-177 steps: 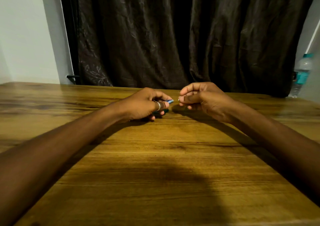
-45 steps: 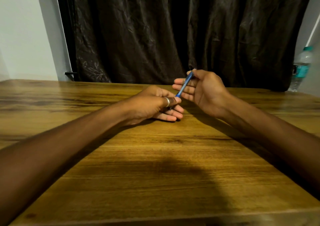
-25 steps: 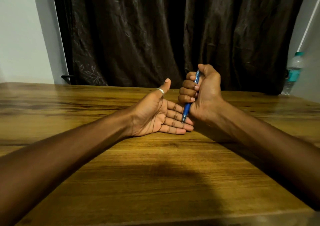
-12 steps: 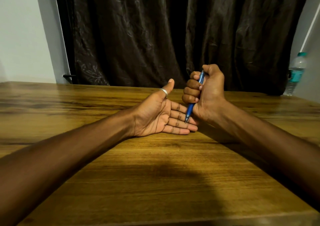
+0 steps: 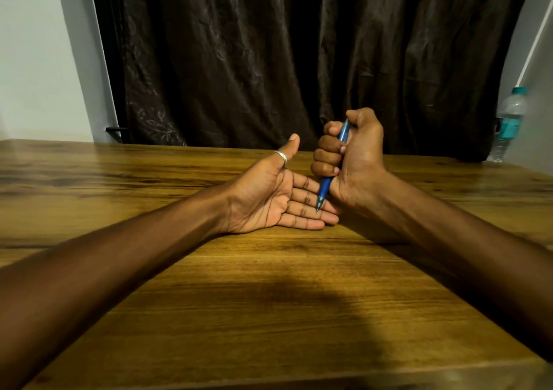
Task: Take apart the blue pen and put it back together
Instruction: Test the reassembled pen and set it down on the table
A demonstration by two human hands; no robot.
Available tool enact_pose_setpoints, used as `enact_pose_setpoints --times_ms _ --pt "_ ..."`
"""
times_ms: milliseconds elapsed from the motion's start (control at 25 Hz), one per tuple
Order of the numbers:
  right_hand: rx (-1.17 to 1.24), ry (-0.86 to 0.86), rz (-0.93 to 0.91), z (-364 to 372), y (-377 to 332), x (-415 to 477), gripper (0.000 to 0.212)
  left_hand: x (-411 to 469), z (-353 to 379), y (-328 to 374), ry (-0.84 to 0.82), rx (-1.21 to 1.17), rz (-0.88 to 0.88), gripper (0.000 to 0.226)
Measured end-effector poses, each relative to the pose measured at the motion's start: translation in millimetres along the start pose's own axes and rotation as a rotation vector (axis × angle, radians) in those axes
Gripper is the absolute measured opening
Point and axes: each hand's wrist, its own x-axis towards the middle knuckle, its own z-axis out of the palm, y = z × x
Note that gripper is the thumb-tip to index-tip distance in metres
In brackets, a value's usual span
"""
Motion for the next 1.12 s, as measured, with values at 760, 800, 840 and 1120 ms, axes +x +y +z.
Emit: enact_pose_setpoints --times_ms 760,800,840,1120 --pt "-0.012 0.026 -0.038 1.7 -3.5 -0.4 0.042 -2.3 2.3 0.8 -0.033 0.047 0.003 0.101" --pt "-0.01 0.026 -0.036 1.7 -3.6 -0.4 0.042 -2.5 2.6 0.8 -0.033 0.047 0.004 0.101" --pt "-0.008 0.027 -0.033 1.7 -3.5 -0.3 0.042 -2.4 2.9 0.8 -0.033 0.049 0.005 0.102" --pt "-0.015 0.034 -0.021 1.4 -3.9 -1.5 0.041 -4.0 5.4 1.2 -0.017 0.063 0.008 0.099"
